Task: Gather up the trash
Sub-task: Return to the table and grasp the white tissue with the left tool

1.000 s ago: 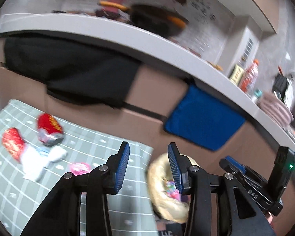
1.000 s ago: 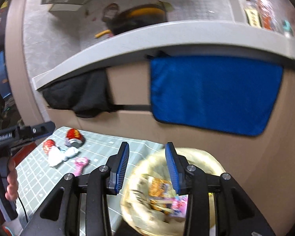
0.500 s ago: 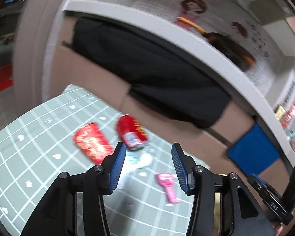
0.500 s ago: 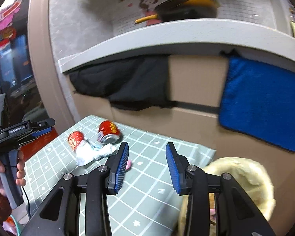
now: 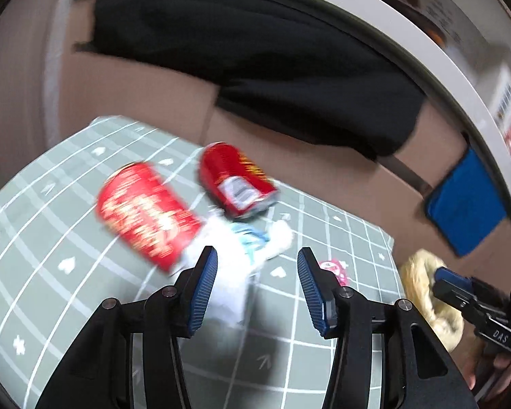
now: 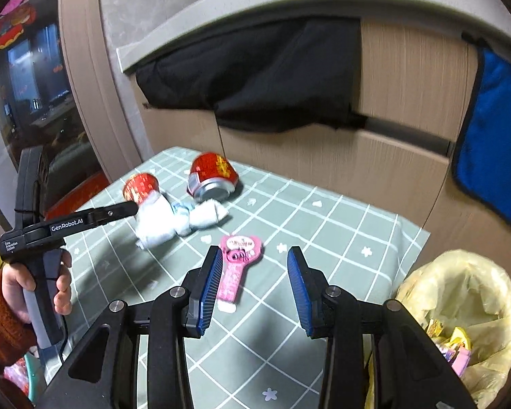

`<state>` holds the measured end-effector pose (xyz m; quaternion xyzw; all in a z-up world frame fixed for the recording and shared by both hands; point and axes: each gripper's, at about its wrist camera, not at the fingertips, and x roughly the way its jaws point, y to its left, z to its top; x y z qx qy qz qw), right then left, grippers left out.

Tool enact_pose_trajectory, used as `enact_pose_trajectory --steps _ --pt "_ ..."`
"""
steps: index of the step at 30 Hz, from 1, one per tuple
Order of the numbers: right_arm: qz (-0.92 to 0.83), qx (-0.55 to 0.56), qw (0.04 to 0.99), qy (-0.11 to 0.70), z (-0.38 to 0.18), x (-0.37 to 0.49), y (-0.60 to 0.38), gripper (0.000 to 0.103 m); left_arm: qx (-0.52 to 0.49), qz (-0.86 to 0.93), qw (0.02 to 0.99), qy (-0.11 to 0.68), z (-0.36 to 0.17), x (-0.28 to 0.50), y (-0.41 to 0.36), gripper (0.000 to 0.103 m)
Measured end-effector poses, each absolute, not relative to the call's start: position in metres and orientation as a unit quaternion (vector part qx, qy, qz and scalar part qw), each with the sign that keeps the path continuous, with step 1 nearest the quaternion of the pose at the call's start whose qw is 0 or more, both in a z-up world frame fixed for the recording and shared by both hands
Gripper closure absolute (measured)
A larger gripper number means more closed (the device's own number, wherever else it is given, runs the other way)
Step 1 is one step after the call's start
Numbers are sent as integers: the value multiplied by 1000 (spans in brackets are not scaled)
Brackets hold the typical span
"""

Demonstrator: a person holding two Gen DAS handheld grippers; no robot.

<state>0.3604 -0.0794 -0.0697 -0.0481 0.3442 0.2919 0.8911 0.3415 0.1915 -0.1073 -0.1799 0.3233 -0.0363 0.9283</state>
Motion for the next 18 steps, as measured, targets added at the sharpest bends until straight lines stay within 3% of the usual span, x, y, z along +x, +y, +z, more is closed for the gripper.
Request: enact_pose_trajectory --steps 10,18 --pt "283 -28 882 377 -94 369 -102 65 -118 -20 918 379 -126 414 174 53" --pt "281 -16 877 390 -104 374 -111 65 -123 0 908 400 -141 408 186 53"
